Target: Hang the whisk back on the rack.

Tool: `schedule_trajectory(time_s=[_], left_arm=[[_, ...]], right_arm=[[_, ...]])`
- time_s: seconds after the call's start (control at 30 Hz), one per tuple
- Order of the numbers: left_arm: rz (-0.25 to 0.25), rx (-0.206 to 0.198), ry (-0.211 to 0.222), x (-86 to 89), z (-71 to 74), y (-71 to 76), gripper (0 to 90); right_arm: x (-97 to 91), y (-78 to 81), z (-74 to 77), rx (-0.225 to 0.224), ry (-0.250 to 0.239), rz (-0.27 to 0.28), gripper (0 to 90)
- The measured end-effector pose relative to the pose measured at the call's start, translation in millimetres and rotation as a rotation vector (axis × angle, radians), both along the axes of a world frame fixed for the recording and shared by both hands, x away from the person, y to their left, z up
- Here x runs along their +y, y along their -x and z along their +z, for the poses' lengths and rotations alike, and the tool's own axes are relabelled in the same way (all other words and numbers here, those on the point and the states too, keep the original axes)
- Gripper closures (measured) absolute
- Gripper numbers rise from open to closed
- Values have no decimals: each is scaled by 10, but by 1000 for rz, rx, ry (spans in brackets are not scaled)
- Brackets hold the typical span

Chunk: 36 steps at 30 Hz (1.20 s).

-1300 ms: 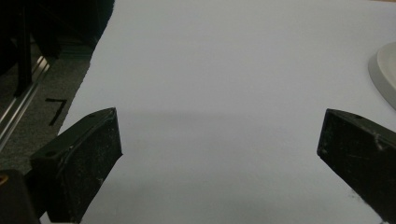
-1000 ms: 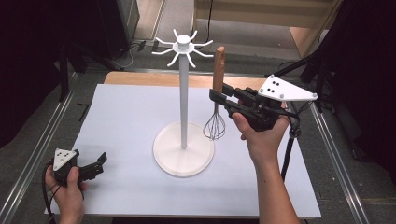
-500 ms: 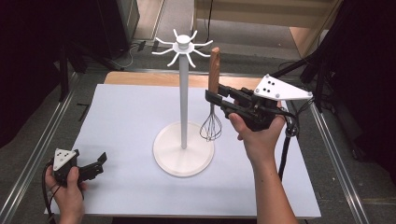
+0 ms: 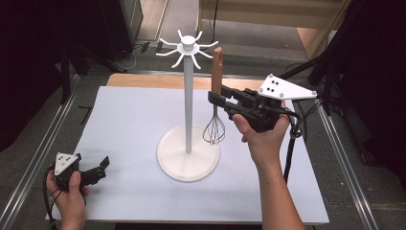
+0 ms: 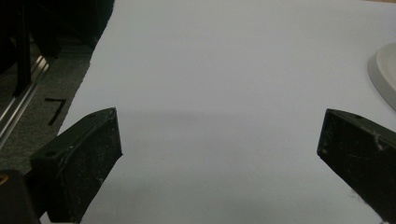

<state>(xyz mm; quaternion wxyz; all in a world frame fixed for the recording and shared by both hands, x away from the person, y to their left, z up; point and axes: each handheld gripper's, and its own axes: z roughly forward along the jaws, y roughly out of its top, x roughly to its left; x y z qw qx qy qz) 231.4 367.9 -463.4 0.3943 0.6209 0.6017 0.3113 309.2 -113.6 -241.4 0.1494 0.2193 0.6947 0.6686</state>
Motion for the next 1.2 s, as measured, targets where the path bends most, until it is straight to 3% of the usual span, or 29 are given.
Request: schedule_trajectory(time_s=[1.2], left_arm=[[1,1,3,1,0,0,3]], right_arm=[[80,-81,-59,24,-7,45,702]])
